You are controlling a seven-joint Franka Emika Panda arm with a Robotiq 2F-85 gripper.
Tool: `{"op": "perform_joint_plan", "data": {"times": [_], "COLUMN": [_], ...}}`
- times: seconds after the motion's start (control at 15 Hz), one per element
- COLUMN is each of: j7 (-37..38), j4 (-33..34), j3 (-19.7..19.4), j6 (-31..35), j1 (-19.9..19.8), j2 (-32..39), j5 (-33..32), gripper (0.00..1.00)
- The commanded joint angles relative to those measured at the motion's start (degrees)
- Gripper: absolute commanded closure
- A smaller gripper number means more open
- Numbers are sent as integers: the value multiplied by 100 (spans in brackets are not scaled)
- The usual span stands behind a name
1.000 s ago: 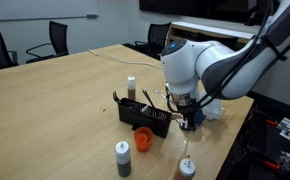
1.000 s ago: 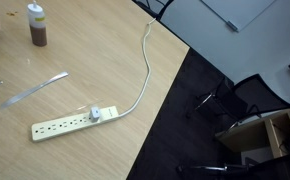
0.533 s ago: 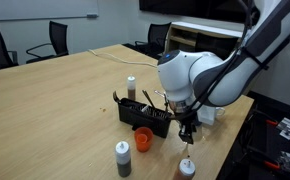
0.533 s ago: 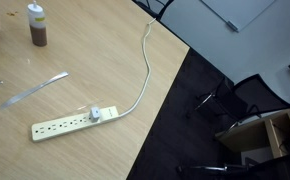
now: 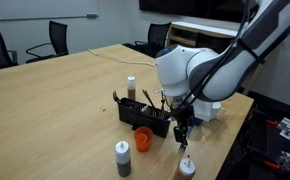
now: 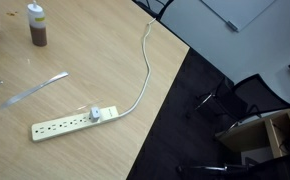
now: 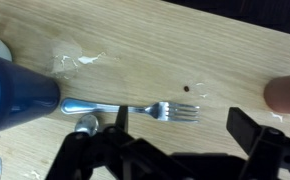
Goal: Move the fork from the utensil holder to the table
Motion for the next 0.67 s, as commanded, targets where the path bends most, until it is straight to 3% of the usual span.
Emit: {"op": "perform_joint_plan", "data": {"times": [0.0,0.6], "j7": [-338,-296], "j4": [-107,-651], "j3": [77,239], "j6": [84,-540], "j1": [-97,-202], "j2": [-222,-1577], "j5": [431,1928], "gripper": [0,0]}}
